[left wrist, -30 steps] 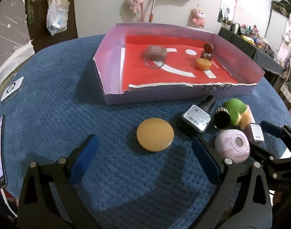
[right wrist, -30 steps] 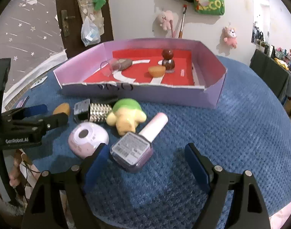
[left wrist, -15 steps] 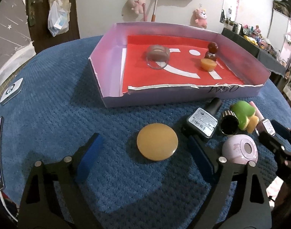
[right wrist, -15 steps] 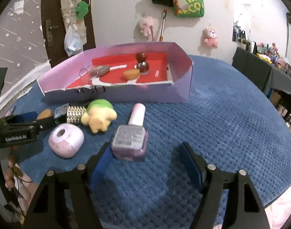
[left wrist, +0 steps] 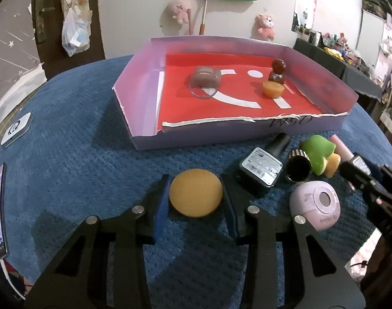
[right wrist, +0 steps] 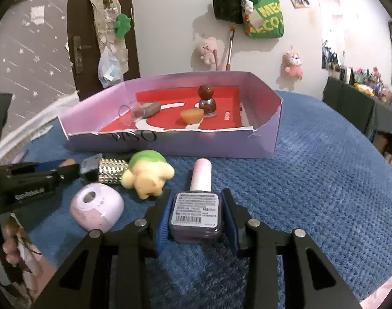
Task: Organize rigid objects
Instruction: 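Grasp the pink-capped nail polish bottle with the right tool while the left tool grasps the orange round sponge, then carry the nail polish bottle with the right tool into the box while the left tool carries the sponge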
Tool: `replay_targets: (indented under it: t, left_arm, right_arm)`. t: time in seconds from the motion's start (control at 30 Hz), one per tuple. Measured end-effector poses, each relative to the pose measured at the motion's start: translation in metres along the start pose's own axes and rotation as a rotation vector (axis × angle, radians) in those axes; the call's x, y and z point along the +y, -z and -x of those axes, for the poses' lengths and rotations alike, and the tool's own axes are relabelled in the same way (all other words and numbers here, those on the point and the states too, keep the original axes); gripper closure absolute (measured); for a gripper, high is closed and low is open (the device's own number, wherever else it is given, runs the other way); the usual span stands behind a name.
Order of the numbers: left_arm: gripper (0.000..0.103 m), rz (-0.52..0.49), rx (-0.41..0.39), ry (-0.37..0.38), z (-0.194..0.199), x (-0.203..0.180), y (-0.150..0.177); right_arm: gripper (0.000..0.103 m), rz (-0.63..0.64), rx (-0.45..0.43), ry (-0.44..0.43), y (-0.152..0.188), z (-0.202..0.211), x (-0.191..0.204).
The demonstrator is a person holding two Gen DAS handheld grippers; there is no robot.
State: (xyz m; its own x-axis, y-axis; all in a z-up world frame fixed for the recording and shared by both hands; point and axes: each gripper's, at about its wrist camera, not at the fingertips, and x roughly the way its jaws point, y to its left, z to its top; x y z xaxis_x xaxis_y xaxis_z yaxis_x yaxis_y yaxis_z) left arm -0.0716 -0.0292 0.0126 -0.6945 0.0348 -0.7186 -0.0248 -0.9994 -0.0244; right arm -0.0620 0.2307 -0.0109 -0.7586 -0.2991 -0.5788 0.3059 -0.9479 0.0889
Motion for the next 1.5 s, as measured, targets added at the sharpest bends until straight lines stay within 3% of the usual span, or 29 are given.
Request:
replay_targets:
  t: [0.4,0.77,1.5]
  left_arm:
    - [0.068,-0.021,-0.082,0.046,0.033,-0.007,-0.015]
    - [0.068,-0.043,-0.117,0.087,0.039,-0.014,-0.037]
    - [0.068,-0.065,-0.101,0.152,0.017,-0.02,-0.079]
  right_arm:
    - [0.064,-0.012,-0.077,-0.104,-0.027,0.036,0.002]
    - [0.064,0.024,-0.086,-0.157,-0.049,0.04,0.007]
    - [0.064,0.082,-0.038,-0.216,-0.088,0.014,0.006]
